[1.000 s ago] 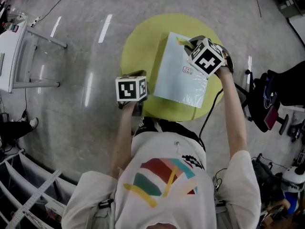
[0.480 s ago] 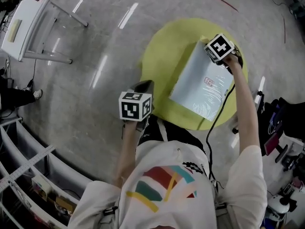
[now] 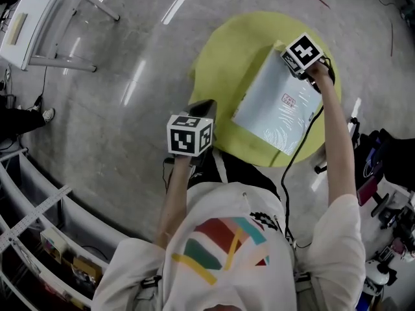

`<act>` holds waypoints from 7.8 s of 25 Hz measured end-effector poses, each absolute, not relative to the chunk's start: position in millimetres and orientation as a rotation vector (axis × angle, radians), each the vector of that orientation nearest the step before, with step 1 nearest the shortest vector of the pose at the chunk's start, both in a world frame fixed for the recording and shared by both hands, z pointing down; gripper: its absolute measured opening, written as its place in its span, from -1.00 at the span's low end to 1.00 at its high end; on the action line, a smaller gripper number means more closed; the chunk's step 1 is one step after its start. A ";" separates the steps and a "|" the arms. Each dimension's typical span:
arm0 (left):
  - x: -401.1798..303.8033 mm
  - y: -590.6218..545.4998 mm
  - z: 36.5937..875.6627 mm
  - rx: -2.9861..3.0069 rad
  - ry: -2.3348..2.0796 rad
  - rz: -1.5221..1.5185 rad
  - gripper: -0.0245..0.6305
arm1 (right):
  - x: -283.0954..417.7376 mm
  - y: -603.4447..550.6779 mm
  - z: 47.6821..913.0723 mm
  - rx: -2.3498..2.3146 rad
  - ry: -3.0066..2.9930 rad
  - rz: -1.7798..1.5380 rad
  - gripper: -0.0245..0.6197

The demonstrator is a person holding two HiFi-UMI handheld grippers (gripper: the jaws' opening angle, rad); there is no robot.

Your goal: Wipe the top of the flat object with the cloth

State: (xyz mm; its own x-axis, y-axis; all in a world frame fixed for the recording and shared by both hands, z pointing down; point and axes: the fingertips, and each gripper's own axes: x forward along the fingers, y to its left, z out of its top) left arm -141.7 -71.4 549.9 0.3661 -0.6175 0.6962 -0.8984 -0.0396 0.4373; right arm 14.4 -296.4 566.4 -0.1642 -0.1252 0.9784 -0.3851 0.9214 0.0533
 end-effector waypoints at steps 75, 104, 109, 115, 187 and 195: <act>-67.9 -108.2 516.6 1.973 -1.216 0.707 -0.87 | 230.8 -261.4 523.4 1.393 -2.308 0.493 -0.84; -27.4 -84.3 556.5 1.973 -1.135 0.871 -0.88 | 211.1 -205.1 594.3 1.024 -2.395 0.888 -0.84; -27.9 -88.3 554.4 1.989 -1.113 0.846 -0.88 | 204.1 -161.0 594.8 0.956 -2.381 0.874 -0.84; -26.5 -86.6 550.4 2.019 -1.088 0.854 -0.88 | 192.9 -109.8 594.2 0.926 -2.395 0.912 -0.84; -146.9 11.0 503.3 1.928 -1.513 0.375 -0.87 | -0.5 -2.1 576.0 1.155 -2.388 0.262 -0.84; -116.5 5.9 499.0 1.996 -1.448 0.417 -0.88 | 90.5 9.1 579.7 1.378 -2.265 0.305 -0.84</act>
State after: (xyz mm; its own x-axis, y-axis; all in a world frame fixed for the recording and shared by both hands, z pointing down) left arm -116.5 5.9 499.0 0.3458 -0.7328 0.5860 -0.9323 -0.1975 0.3031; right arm 90.5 9.1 579.7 -0.3867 -0.7762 0.4980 -0.8803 0.4716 0.0515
